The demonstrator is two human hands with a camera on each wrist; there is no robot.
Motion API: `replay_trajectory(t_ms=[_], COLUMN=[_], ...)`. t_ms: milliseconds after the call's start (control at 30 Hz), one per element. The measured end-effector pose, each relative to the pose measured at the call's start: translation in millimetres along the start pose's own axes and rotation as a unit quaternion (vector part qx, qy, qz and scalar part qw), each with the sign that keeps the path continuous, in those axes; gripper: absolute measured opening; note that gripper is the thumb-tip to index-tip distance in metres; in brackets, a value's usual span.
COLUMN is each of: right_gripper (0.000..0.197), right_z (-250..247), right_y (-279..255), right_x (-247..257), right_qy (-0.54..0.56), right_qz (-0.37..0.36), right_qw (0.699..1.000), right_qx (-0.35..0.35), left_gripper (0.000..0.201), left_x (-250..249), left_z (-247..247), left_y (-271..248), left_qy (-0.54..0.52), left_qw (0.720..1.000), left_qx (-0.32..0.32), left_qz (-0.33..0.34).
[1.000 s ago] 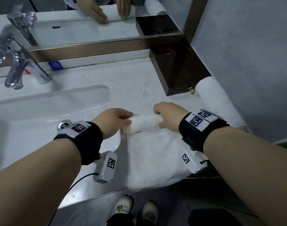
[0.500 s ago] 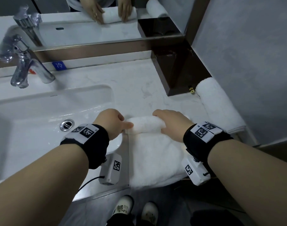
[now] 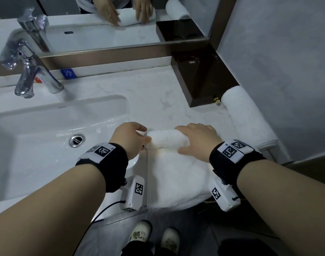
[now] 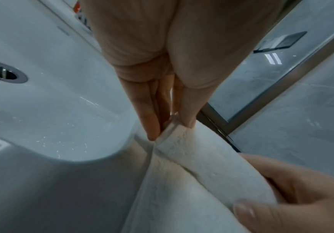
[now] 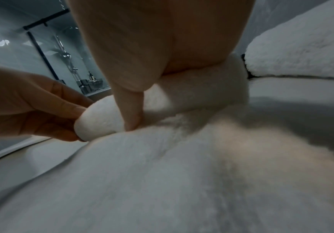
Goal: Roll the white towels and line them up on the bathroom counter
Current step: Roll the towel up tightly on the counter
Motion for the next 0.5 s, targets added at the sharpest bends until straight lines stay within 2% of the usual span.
replay_trajectory(t_ms=[100, 233, 333, 500], right_gripper=[0.06, 0.044, 0.033, 0.027], right_z=[2, 7, 9, 14], right_y=[1, 6, 7, 8], right_x=[10, 22, 24, 27], right_qy=[0.009, -0.005, 0.004, -0.024], right_qz=[-0.016, -0.037, -0.042, -0.054], right_qw=[1.0, 0.999, 0.999, 0.997], right_qx=[0.008, 0.011, -0.006, -0.048], left_gripper=[0.027, 0.032, 0.041, 0.057], left_x=[-6, -10, -7, -9], left_z=[5, 10, 11, 10], left_y=[-3, -4, -4, 1], left_qy=[0.049, 0.107, 0.105, 0.123], left_qw=[0.998, 0.993, 0.993, 0.99], left_qx=[0.001, 0.006, 0.04, 0.064], left_qz=[0.029, 0.053, 0.042, 0.029])
Point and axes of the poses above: each hand's wrist, its own y-axis towards the middle knuckle, its own z-axis out of the palm, x = y × z, the point moved 4 cm from there along y, towards the middle knuckle, and after that the axes turned 2 degrees about z, right-handed, at the moved point
